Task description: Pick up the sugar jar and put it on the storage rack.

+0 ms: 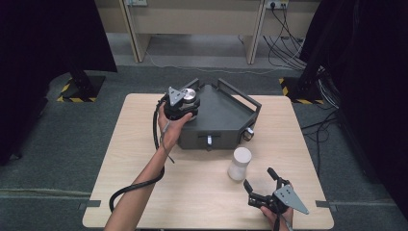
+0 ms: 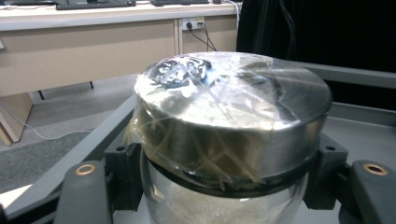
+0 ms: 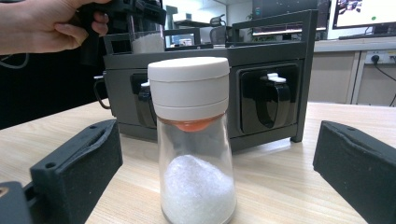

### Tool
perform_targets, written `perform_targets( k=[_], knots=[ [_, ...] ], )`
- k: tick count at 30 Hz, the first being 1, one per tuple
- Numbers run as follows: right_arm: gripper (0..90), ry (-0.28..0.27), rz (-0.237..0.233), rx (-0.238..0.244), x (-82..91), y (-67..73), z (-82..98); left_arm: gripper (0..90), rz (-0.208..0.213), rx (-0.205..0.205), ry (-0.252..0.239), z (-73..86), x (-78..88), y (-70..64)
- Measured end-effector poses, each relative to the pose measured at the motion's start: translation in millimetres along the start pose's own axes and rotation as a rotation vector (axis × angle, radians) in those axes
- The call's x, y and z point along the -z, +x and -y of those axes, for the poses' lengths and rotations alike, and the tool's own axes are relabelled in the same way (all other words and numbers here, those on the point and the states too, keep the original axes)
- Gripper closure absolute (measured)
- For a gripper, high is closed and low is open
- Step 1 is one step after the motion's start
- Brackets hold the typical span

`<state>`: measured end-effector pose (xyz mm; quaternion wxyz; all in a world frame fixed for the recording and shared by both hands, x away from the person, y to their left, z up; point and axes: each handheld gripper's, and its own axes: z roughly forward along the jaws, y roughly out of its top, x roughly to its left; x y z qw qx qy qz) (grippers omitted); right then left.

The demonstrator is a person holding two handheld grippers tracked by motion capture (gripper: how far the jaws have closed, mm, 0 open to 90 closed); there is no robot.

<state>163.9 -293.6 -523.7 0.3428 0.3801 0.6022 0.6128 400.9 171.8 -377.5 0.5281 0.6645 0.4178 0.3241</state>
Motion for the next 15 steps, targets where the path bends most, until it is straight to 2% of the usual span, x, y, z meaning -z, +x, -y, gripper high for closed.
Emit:
perform_targets(
  k=[10,13,15],
  knots=[
    [1.6,0.001,-0.003,0.001,-0.2,0.5,0.2,30.6,-0.021,-0.001,-0.019,6.0,0.1,-4.4],
    [1.6,0.001,-0.003,0.001,0.0,0.6,0.1,30.4,-0.016,0.002,-0.025,7.4,0.7,-3.2],
    [1.6,0.000,-0.003,-0.001,0.0,0.5,0.2,24.5,-0.019,0.017,-0.032,8.2,2.3,-3.2]
  ],
)
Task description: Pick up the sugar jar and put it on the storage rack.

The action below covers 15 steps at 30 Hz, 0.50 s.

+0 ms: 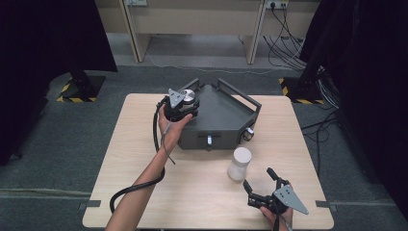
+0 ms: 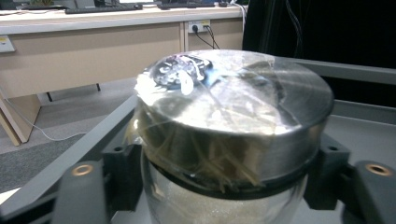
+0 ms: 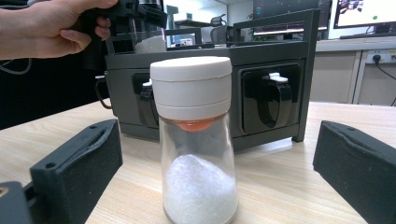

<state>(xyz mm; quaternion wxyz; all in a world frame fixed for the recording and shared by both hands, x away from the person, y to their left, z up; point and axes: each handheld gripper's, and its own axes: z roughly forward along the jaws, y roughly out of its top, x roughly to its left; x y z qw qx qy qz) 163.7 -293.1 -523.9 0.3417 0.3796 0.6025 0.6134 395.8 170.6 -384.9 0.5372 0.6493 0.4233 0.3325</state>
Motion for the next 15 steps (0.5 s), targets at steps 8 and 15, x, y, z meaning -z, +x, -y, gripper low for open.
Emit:
perform_targets(
  k=[8,15],
  knots=[
    [1.7,0.001,-0.001,0.002,-0.1,0.0,0.1,0.0,-0.033,0.024,-0.014,4.2,6.8,-3.1],
    [1.6,0.001,0.001,0.001,-0.1,0.0,0.2,0.0,-0.047,0.030,-0.027,2.7,14.1,-4.8]
  ],
)
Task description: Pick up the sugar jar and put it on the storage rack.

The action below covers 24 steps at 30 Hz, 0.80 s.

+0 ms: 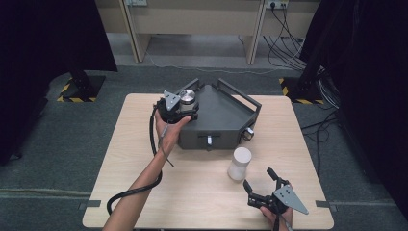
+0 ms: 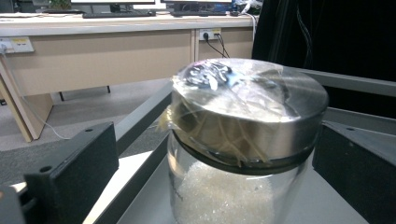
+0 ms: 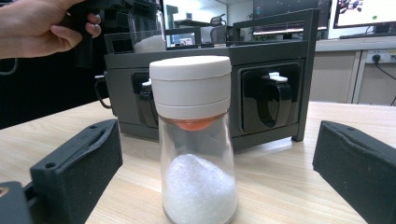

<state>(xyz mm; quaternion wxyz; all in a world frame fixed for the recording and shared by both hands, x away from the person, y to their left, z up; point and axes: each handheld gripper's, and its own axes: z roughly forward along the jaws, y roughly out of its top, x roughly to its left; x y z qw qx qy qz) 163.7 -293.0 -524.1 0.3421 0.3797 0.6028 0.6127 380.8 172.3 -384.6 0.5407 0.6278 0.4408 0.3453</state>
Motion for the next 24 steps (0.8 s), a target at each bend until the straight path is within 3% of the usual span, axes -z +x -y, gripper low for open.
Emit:
perform_targets(
  k=[16,24],
  knots=[
    [1.6,-0.002,0.003,0.001,0.8,0.3,-0.3,0.2,0.013,0.018,-0.020,-0.5,21.6,-9.4],
    [1.6,0.000,0.000,0.001,0.7,0.6,-0.4,0.3,0.053,0.018,-0.046,2.8,40.5,-16.2]
  ],
)
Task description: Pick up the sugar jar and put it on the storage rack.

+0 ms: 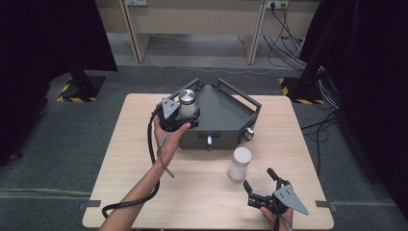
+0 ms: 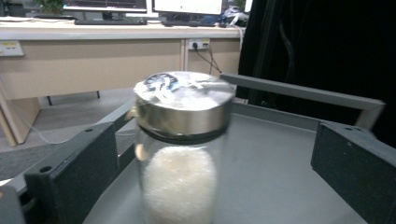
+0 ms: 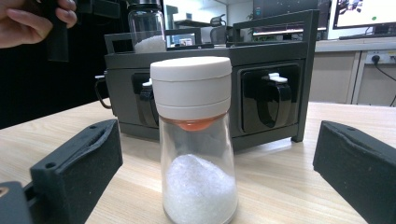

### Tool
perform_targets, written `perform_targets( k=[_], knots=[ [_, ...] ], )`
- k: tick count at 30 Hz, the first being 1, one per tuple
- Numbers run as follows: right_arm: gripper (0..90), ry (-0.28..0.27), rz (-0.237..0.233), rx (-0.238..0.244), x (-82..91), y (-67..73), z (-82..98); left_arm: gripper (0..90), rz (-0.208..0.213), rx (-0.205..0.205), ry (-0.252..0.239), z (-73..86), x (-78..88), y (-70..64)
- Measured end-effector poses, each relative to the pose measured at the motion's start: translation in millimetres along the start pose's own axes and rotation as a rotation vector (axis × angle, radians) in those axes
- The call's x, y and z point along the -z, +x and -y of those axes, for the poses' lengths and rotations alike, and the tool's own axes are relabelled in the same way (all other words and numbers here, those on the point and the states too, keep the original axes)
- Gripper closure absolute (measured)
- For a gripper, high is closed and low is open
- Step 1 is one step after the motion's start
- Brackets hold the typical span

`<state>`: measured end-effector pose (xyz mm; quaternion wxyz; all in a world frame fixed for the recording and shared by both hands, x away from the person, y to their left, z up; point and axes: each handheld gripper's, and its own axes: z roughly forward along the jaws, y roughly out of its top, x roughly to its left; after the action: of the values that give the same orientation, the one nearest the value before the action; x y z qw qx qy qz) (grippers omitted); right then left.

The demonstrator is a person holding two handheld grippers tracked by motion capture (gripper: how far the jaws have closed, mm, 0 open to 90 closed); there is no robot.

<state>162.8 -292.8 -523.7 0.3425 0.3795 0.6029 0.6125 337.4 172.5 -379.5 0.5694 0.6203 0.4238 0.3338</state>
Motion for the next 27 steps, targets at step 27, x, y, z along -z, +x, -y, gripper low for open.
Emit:
perform_targets(
  k=[27],
  knots=[
    [1.6,-0.001,0.001,0.005,0.3,0.5,0.3,0.4,0.183,0.023,-0.095,48.5,67.7,-16.5]
  ],
)
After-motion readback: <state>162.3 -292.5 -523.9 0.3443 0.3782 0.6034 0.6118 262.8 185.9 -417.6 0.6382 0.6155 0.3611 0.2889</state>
